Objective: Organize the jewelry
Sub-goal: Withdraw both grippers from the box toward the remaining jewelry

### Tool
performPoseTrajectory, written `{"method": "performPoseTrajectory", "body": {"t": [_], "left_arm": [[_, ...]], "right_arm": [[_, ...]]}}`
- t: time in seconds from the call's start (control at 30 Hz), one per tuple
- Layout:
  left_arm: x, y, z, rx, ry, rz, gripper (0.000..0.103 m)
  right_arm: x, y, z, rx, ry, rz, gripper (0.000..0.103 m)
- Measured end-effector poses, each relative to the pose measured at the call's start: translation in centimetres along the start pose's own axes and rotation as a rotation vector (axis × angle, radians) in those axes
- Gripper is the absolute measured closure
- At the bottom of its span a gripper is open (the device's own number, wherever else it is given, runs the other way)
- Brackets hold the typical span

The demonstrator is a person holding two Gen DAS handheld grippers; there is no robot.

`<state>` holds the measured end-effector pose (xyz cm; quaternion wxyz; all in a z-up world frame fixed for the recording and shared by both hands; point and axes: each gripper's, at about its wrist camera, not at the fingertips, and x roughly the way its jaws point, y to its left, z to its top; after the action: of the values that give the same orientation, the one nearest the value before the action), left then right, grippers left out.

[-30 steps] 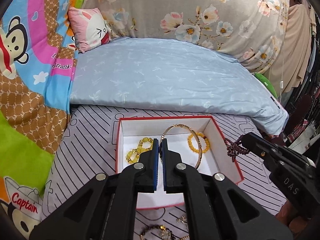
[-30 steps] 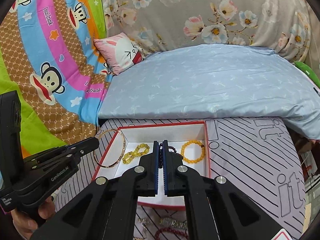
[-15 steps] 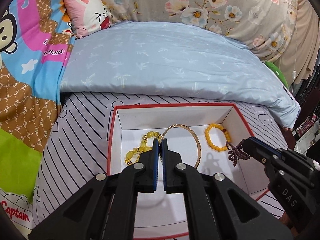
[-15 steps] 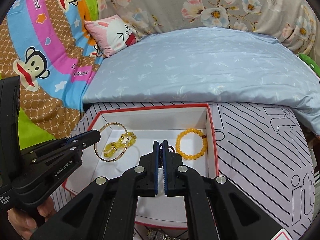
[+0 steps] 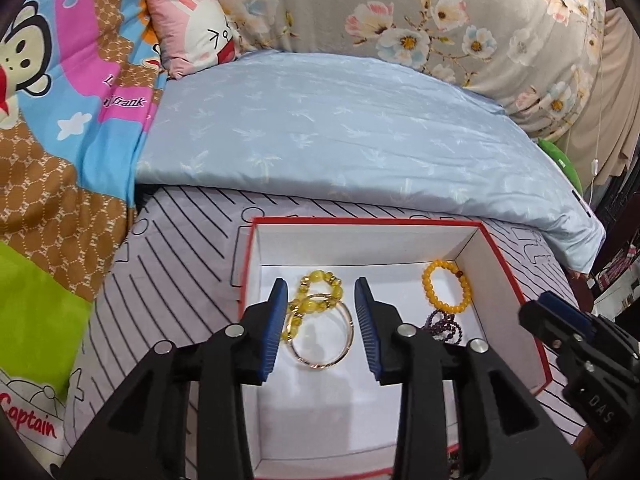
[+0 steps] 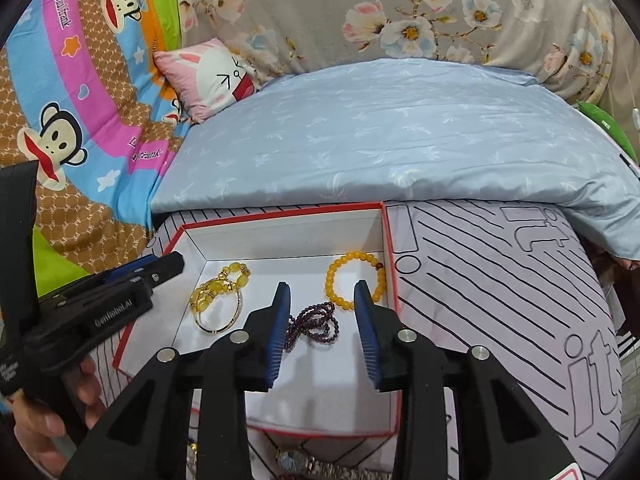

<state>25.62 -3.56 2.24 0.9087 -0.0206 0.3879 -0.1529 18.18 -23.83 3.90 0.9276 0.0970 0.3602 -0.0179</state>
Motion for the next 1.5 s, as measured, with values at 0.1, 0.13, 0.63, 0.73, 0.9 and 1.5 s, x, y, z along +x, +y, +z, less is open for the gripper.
{"method": "performPoseTrajectory", "body": {"t": [0.1, 0.13, 0.63, 0.73, 0.9, 1.5], "left_arm": [[-1.6, 1.1, -0.6, -0.015, -0.01, 0.012, 0.07], [-2.3, 1.5, -1.0, -0.025, -0.011, 0.012, 0.07], [-8.1, 1.1, -8.8, -0.02, 0.03, 0.002, 0.069], [-8.4, 1.0, -10.4, -0.022, 0.052, -0.002, 0.069], [-8.6, 1.0, -12.7, -0.027, 0.079, 0.003, 0.059], [-6.4, 0.9, -16.4, -0.025, 0.135, 0.036, 0.059]], "right_arm": [[-1.8, -0.3, -1.0, 0.02, -0.007, 0.017, 0.069], [-2.3, -0.3, -1.4, 0.024, -0.008, 0.021, 0.069], [-9.0, -0.4, -8.9, 0.058, 0.016, 0.012, 0.069], [-9.6, -0.4, -10.3, 0.062, 0.031, 0.011, 0.069], [-10.4, -0.4, -12.2, 0.063, 0.054, 0.015, 0.069], [-10.5, 0.5, -16.4, 0.07, 0.133, 0.03, 0.069]]}}
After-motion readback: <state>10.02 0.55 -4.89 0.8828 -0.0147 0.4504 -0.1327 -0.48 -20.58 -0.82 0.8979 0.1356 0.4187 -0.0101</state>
